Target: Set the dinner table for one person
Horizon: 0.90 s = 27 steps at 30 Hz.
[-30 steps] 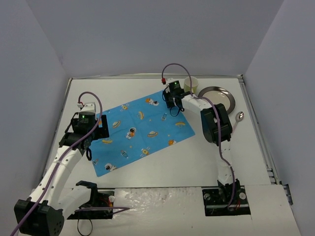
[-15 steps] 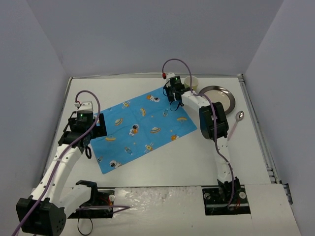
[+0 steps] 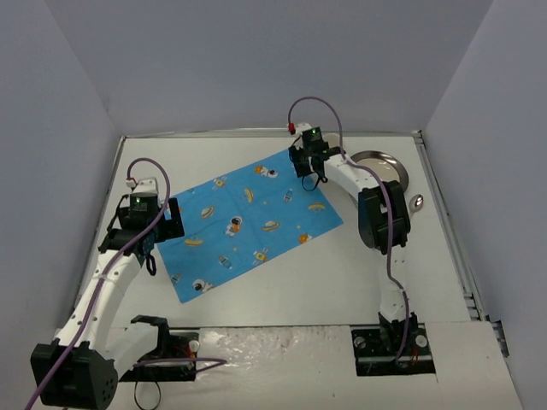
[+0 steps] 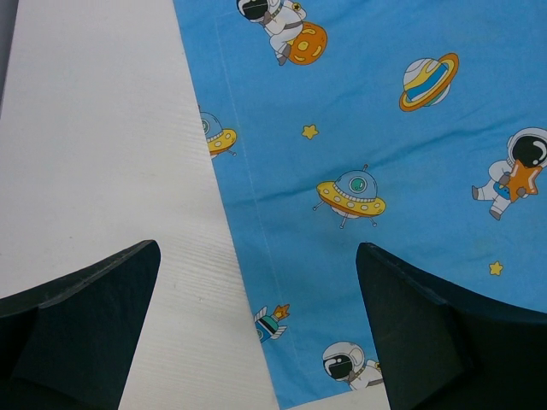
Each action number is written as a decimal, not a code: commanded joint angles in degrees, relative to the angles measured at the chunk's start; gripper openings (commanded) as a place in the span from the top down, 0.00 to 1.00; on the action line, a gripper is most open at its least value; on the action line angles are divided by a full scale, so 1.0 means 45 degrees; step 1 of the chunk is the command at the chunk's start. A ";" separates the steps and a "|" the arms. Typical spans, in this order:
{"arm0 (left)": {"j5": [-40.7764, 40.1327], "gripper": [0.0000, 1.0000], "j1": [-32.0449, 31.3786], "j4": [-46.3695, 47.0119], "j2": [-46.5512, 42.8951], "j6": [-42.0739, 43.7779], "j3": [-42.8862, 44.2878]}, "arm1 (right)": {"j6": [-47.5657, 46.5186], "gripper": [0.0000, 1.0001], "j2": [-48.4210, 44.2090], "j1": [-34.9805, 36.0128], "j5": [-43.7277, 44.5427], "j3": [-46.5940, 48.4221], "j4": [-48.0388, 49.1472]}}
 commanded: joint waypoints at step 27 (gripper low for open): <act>-0.0401 0.03 0.0320 -0.0025 -0.2370 -0.0349 0.0359 | 1.1187 0.08 -1.2406 -0.7621 -0.1420 -1.3417 0.5612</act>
